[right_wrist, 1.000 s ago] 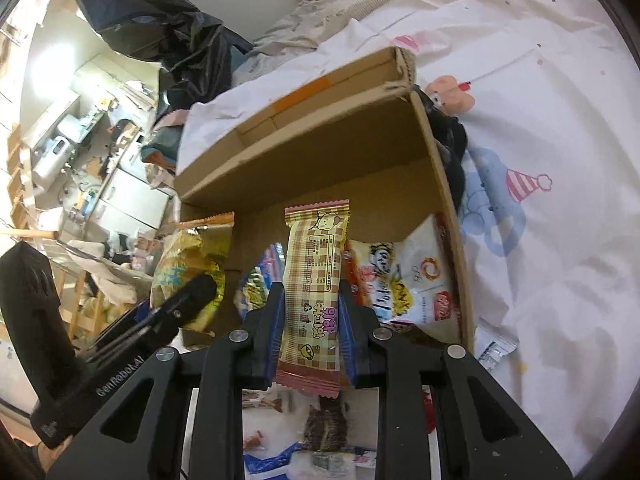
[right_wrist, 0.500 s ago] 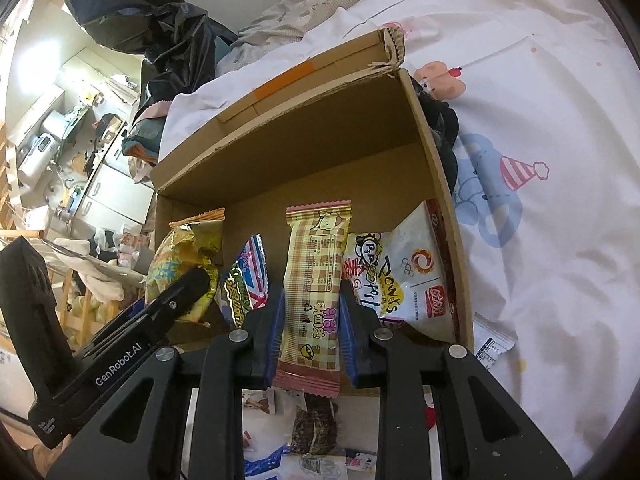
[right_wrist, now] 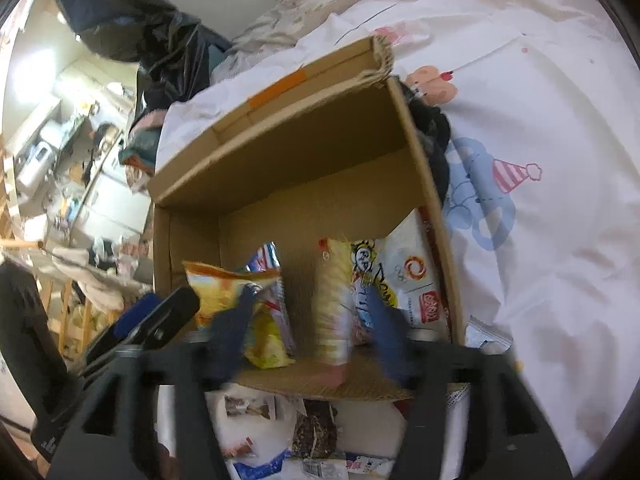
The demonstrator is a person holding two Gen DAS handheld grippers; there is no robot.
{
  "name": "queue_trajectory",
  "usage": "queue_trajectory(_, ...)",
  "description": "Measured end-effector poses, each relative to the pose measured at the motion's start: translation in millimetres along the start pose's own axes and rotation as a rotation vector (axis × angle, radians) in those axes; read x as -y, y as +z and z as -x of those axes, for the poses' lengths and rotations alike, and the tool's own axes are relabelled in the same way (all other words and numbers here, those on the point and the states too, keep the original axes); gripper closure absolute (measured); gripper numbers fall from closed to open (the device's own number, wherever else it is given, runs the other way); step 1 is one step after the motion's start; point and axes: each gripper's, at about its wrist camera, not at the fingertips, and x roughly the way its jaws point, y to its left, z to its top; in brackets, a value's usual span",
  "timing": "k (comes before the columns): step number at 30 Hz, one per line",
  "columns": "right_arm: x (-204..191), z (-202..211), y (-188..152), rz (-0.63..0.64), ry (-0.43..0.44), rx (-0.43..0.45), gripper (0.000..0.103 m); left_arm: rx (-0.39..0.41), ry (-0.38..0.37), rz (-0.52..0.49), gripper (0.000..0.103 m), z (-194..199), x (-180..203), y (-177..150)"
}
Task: Organize snacks
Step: 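Lower the cheese bag and wafer bar into the box and open both tools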
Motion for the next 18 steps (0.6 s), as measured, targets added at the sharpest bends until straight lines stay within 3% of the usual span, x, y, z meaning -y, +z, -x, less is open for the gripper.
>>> queue_trajectory(18, -7.9, 10.3, -0.9, 0.034, 0.003, 0.02, 0.031, 0.032, 0.017, 0.006, 0.009, 17.0, -10.2, -1.7)
